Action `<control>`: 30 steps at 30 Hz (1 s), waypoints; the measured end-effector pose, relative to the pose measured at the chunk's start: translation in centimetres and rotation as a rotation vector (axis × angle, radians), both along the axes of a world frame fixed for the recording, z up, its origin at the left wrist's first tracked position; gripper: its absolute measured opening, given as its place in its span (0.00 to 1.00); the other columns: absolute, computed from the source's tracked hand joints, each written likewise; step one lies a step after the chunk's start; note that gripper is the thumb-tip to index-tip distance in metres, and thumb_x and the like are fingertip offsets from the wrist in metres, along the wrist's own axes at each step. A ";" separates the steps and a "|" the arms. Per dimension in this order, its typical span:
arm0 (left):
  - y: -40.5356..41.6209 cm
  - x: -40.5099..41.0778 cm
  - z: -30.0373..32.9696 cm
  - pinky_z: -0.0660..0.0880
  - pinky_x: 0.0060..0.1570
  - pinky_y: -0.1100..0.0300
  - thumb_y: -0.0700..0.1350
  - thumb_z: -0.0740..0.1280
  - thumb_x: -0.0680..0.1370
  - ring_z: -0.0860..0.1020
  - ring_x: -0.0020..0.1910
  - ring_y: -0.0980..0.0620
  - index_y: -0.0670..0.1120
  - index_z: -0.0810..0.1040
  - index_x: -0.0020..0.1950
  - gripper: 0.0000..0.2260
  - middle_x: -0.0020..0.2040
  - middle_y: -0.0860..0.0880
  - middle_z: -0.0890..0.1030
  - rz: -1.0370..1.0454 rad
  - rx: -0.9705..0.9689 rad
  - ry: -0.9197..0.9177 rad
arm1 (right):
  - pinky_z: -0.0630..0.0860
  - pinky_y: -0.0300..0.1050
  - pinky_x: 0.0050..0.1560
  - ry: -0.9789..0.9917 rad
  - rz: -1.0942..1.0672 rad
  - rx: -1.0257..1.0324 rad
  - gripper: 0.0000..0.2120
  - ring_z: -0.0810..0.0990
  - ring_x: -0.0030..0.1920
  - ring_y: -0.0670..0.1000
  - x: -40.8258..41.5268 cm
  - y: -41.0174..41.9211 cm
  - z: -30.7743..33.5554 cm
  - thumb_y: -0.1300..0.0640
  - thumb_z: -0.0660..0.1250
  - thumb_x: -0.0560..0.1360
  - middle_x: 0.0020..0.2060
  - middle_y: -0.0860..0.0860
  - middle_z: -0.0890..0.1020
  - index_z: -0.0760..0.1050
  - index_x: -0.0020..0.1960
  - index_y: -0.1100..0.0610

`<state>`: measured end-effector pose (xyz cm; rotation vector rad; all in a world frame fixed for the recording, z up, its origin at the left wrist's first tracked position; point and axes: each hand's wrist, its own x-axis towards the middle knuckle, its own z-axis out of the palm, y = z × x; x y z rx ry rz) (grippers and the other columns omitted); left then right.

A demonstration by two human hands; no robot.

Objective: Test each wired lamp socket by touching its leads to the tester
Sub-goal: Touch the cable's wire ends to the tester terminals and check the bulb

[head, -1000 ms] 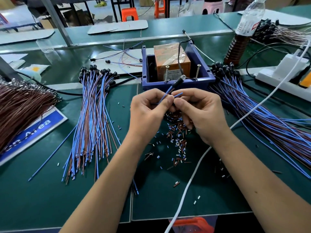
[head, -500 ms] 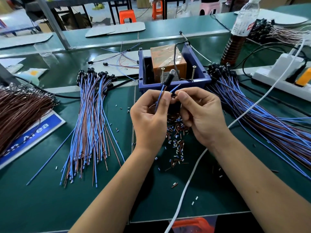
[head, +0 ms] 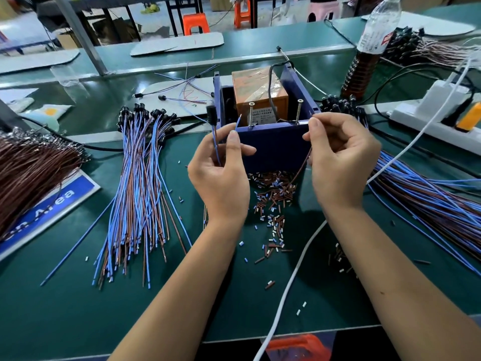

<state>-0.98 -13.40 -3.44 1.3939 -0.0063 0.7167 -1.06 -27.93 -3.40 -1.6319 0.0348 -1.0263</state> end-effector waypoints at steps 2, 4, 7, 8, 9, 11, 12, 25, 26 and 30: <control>-0.4 0.0 0.0 0.73 0.52 0.71 0.40 0.68 0.83 0.83 0.36 0.57 0.42 0.84 0.54 0.05 0.33 0.50 0.85 -0.002 0.000 0.001 | 0.79 0.40 0.42 -0.007 -0.032 -0.045 0.03 0.85 0.38 0.47 0.1 0.2 0.0 0.60 0.71 0.80 0.37 0.48 0.85 0.84 0.51 0.58; -0.6 0.0 0.0 0.74 0.51 0.69 0.40 0.68 0.83 0.82 0.36 0.57 0.43 0.83 0.53 0.05 0.34 0.50 0.85 -0.002 0.003 0.004 | 0.80 0.40 0.42 0.002 -0.036 -0.060 0.04 0.85 0.38 0.47 0.1 0.5 0.0 0.60 0.70 0.80 0.37 0.48 0.85 0.84 0.50 0.58; -0.7 0.0 0.0 0.75 0.46 0.64 0.41 0.68 0.83 0.81 0.35 0.56 0.44 0.83 0.53 0.04 0.34 0.50 0.85 -0.009 0.015 0.013 | 0.81 0.41 0.42 0.011 -0.042 -0.073 0.03 0.85 0.38 0.46 0.1 0.7 0.2 0.59 0.71 0.80 0.37 0.46 0.85 0.83 0.50 0.55; -0.7 0.0 -0.1 0.75 0.45 0.64 0.42 0.68 0.83 0.81 0.35 0.56 0.45 0.83 0.53 0.04 0.34 0.50 0.85 -0.011 0.020 0.015 | 0.81 0.42 0.42 0.012 -0.044 -0.079 0.03 0.85 0.38 0.46 0.1 0.8 0.3 0.59 0.71 0.80 0.37 0.46 0.84 0.83 0.50 0.54; -0.7 0.0 -0.1 0.75 0.44 0.65 0.42 0.68 0.83 0.82 0.35 0.55 0.46 0.83 0.53 0.04 0.34 0.50 0.86 -0.013 0.025 0.018 | 0.81 0.42 0.42 0.013 -0.044 -0.082 0.03 0.85 0.38 0.46 0.2 0.8 0.4 0.59 0.71 0.80 0.37 0.46 0.84 0.83 0.50 0.54; -0.7 0.0 -0.1 0.76 0.43 0.63 0.42 0.68 0.83 0.84 0.36 0.52 0.46 0.83 0.53 0.04 0.34 0.50 0.86 -0.023 0.028 0.021 | 0.82 0.43 0.42 0.018 -0.037 -0.089 0.04 0.85 0.38 0.46 0.3 0.8 0.4 0.59 0.71 0.80 0.37 0.46 0.85 0.84 0.50 0.57; -0.8 0.0 -0.1 0.77 0.43 0.62 0.42 0.68 0.82 0.84 0.37 0.50 0.46 0.83 0.53 0.04 0.34 0.50 0.85 -0.032 0.028 0.020 | 0.82 0.43 0.43 0.020 -0.034 -0.098 0.04 0.85 0.38 0.46 0.3 0.8 0.4 0.59 0.71 0.80 0.37 0.47 0.85 0.84 0.50 0.58; -0.8 -0.1 -0.3 0.77 0.44 0.64 0.41 0.68 0.82 0.83 0.36 0.54 0.46 0.84 0.53 0.05 0.33 0.49 0.85 -0.046 0.038 0.019 | 0.78 0.37 0.41 0.013 -0.022 -0.121 0.06 0.84 0.37 0.44 0.2 0.8 0.3 0.60 0.70 0.81 0.36 0.48 0.84 0.84 0.49 0.60; -0.8 -0.1 -0.3 0.77 0.44 0.64 0.41 0.68 0.82 0.83 0.36 0.54 0.45 0.84 0.53 0.05 0.33 0.49 0.84 -0.043 0.038 0.021 | 0.78 0.37 0.41 0.015 -0.022 -0.121 0.06 0.84 0.37 0.44 0.2 0.8 0.3 0.61 0.70 0.81 0.36 0.48 0.84 0.85 0.49 0.60; -0.7 -0.2 -0.2 0.76 0.42 0.65 0.41 0.68 0.82 0.81 0.34 0.54 0.45 0.84 0.53 0.05 0.32 0.49 0.84 -0.050 0.037 0.026 | 0.77 0.36 0.41 0.020 -0.021 -0.129 0.06 0.84 0.38 0.43 0.2 0.9 0.4 0.61 0.70 0.81 0.36 0.48 0.85 0.85 0.50 0.60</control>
